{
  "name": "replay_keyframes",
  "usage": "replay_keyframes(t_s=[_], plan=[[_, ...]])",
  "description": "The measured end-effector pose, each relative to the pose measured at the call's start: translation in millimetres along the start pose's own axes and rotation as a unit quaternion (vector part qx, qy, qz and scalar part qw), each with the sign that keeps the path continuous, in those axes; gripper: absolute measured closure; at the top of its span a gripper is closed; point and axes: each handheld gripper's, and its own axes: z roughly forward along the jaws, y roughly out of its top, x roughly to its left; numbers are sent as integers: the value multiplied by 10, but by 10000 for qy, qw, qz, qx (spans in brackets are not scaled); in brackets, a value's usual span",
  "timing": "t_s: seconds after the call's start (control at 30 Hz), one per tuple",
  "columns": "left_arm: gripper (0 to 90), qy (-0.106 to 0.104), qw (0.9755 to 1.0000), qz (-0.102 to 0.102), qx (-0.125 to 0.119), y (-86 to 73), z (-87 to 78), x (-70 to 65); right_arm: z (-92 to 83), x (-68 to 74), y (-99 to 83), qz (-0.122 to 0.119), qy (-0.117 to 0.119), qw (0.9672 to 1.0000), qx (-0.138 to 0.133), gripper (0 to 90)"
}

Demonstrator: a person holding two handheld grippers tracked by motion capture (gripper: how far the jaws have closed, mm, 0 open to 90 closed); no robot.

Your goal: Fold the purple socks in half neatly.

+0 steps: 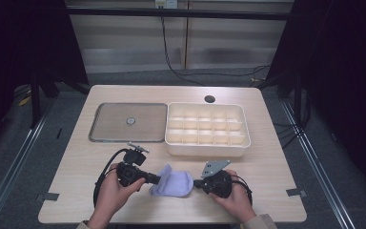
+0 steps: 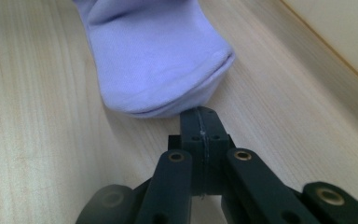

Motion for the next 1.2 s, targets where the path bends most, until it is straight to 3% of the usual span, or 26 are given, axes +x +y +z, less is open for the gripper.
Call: replay_keyframes(t_s=[0.1,0.47,1.2], plan=[[845,-3,10000,-66,-23,6,13,-16,4,2,3,-3,30,10000,1,900],[845,-59,10000,-1,60,61,72,-58,15,9,11,26,72,10000,-20,900],[843,56,9998,18,168,154,175,-144,34,26,24,-26,66,10000,-41,900]])
